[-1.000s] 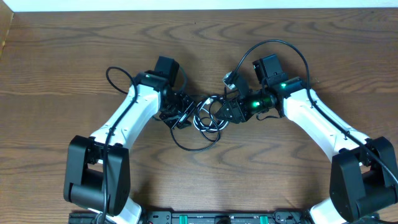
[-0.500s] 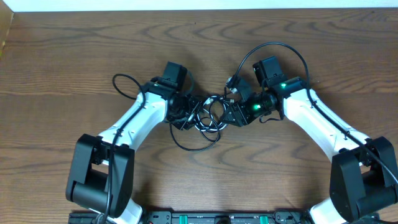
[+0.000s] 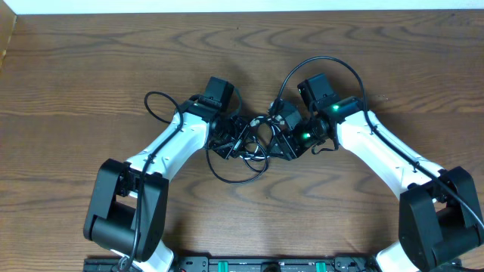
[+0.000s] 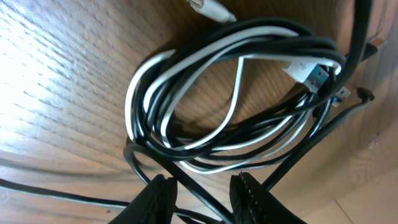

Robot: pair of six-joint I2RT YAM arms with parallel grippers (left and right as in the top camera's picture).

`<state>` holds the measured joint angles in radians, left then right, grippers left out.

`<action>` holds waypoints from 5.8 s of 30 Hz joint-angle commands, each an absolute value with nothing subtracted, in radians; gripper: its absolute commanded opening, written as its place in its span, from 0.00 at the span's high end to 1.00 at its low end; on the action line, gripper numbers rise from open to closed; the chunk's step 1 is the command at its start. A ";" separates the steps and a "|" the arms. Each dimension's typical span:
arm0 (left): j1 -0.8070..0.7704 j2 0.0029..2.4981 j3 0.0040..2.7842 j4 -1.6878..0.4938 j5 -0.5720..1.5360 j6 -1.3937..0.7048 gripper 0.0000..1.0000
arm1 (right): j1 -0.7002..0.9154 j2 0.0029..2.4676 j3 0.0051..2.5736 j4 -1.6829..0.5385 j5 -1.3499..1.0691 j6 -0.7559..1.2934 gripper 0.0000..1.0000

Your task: Untangle cables

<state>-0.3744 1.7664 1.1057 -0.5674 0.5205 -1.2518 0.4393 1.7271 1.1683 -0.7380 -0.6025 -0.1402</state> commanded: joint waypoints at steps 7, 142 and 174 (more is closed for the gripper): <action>-0.379 1.778 1.100 -0.574 0.515 -1.262 0.69 | 0.448 1.726 1.176 -0.764 -0.525 -0.159 0.58; -0.141 1.777 1.100 -0.026 1.039 -1.714 0.93 | 0.061 1.455 1.169 -0.692 -1.233 -0.699 0.96; -0.141 1.777 1.100 -0.025 1.098 -1.736 0.93 | 0.544 1.757 1.168 -0.437 -0.529 -0.191 0.99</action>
<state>-0.1452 1.7687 1.1049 -0.0261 1.0744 -1.7313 0.5652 1.7782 1.1660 -0.4320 -0.5415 -0.2245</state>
